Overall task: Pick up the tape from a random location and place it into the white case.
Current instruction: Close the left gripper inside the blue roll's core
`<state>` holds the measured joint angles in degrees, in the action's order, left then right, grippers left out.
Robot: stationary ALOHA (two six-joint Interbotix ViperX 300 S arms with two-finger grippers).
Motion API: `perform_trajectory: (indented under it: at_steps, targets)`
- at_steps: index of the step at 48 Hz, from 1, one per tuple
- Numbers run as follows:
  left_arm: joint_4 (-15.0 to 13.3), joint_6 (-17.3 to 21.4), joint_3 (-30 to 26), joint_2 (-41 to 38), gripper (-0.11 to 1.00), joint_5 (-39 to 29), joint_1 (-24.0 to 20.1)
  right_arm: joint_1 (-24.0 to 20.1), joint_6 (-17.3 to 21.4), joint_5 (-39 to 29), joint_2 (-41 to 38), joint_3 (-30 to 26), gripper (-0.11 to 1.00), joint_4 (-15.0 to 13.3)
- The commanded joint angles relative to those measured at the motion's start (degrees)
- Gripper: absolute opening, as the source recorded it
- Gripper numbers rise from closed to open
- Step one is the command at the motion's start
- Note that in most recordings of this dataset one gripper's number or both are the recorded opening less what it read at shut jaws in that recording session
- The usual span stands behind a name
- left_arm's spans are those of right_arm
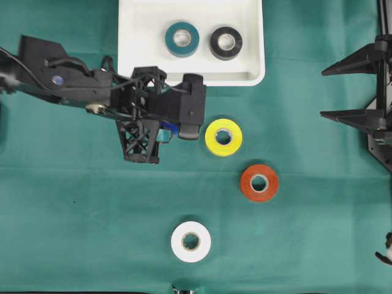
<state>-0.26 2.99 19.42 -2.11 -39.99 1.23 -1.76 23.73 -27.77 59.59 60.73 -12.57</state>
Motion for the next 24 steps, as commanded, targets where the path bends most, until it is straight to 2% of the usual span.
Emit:
perform_trajectory:
  at_steps: [1, 8, 24]
  targets:
    - [0.2, 0.1, -2.8, 2.7, 0.23, -2.2, 0.1, 0.1, 0.0, 0.5, -0.5, -0.7, 0.85, -0.1]
    - [0.1, 0.2, -6.2, 4.0, 0.23, -7.6, 0.1, 0.2, -0.1, 0.4, -0.5, -0.8, 0.85, -0.1]
    - [0.2, 0.3, -10.9, 8.7, 0.23, -13.0, 0.1, 0.2, 0.0, 0.4, -0.4, -0.9, 0.85, -0.2]
